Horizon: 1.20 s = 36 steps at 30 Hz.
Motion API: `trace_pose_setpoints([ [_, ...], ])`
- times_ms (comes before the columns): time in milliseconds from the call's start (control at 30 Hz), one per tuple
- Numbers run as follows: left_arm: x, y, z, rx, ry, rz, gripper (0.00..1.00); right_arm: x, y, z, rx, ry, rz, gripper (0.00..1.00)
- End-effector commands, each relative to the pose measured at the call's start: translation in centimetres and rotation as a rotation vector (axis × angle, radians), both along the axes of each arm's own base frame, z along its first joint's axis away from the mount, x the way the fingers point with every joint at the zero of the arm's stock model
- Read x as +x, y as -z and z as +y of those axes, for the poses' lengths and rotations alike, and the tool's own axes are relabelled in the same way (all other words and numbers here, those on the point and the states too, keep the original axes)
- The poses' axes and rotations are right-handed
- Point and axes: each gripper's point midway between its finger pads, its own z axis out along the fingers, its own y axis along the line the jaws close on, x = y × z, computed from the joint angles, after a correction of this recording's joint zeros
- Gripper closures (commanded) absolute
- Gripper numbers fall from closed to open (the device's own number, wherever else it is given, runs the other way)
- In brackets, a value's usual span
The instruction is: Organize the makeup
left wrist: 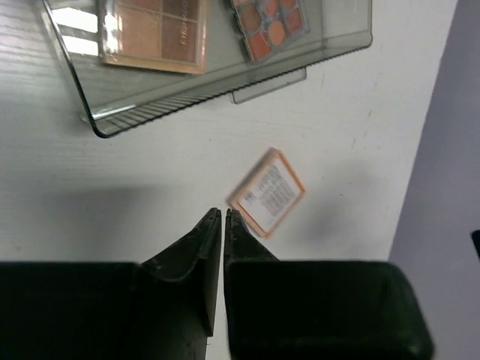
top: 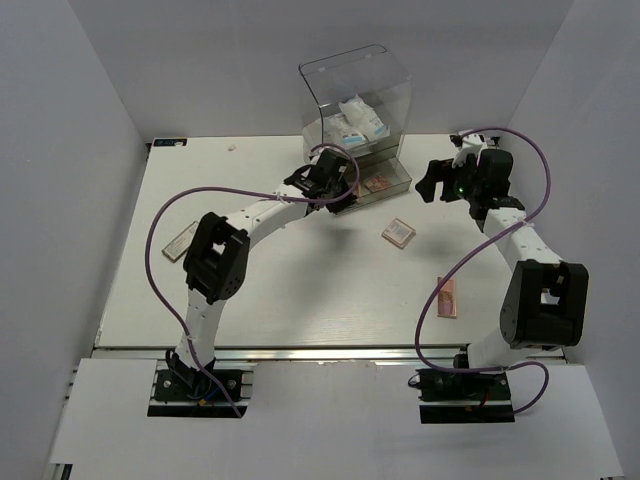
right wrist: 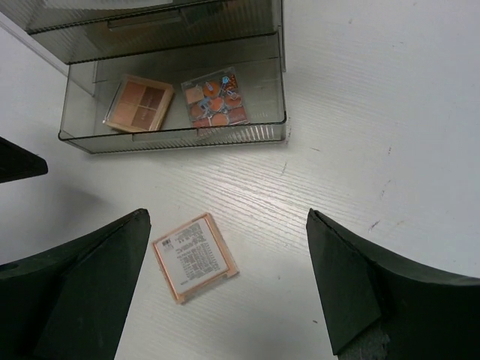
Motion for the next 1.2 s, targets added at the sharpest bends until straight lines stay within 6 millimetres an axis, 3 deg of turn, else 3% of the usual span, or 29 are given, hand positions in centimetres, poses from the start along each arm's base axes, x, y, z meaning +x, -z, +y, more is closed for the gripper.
trace_pose_setpoints([
  [0,1.5,-1.3,2.0,0.092,-0.052,-0.069,0.82,0.0,-1.1,-0.4,-0.002,-0.002,-0.041,0.11],
  [100,1.8,-2.5,2.4,0.087,-0.077,-0.108,0.77,-0.3,1.5,-0.4,-0.041,-0.045,0.056,0.11],
  [133,1.6,-2.0,3.1,0.109,-0.088,-0.112,0.76,-0.5,2.3,-0.2,-0.052,-0.073,0.084,0.11],
  [200,1.4,-3.9,3.8,0.106,-0.098,-0.163,0.67,-1.7,4.8,0.5,-0.085,-0.181,0.172,0.11],
  [233,0.9,-3.1,4.7,0.139,-0.104,-0.161,0.61,-2.3,6.6,1.2,-0.114,-0.224,0.232,0.11],
  [267,0.5,-4.6,5.3,0.140,-0.103,-0.191,0.49,-2.7,7.6,1.8,-0.181,-0.250,0.260,0.11],
  [300,0.2,-4.9,5.8,0.150,-0.104,-0.199,0.44,-3.7,8.8,2.7,-0.252,-0.318,0.284,0.11],
  [333,-0.5,-3.9,6.7,0.179,-0.098,-0.187,0.38,-4.0,9.7,2.7,-0.285,-0.327,0.298,0.11],
  [367,-0.8,-5.3,7.6,0.187,-0.098,-0.219,0.28,-4.1,10.4,2.4,-0.316,-0.317,0.307,0.11],
  [467,-2.2,-4.1,10.2,0.235,-0.100,-0.189,0.18,-4.2,12.1,2.7,-0.347,-0.343,0.331,0.11],
  [500,-2.4,-5.0,11.6,0.233,-0.120,-0.195,0.13,-3.8,12.0,2.9,-0.350,-0.351,0.327,0.11],
  [600,-3.5,-3.3,15.3,0.270,-0.167,-0.139,0.10,-3.8,13.8,3.2,-0.372,-0.400,0.378,0.11],
  [633,-3.9,-4.2,16.3,0.262,-0.184,-0.153,0.09,-3.6,14.2,3.3,-0.384,-0.419,0.394,0.11],
  [700,-4.6,-3.4,19.0,0.291,-0.226,-0.130,0.09,-3.5,14.7,3.6,-0.396,-0.443,0.410,0.11],
  [733,-5.0,-4.4,19.9,0.280,-0.246,-0.149,0.09,-3.6,15.1,3.7,-0.403,-0.454,0.424,0.11],
  [800,-5.7,-3.9,22.4,0.302,-0.291,-0.129,0.09,-3.6,15.5,4.0,-0.425,-0.476,0.422,0.11],
  [833,-6.0,-4.7,23.4,0.299,-0.308,-0.143,0.08,-3.9,16.0,4.1,-0.437,-0.482,0.429,0.11],
  [967,-7.4,-4.8,27.3,0.350,-0.373,-0.129,0.02,-4.5,16.5,4.7,-0.460,-0.511,0.426,0.11],
  [1167,-9.2,-4.5,32.2,0.500,-0.415,-0.089,0.02,-5.7,16.5,5.5,-0.453,-0.534,0.435,0.11],
])
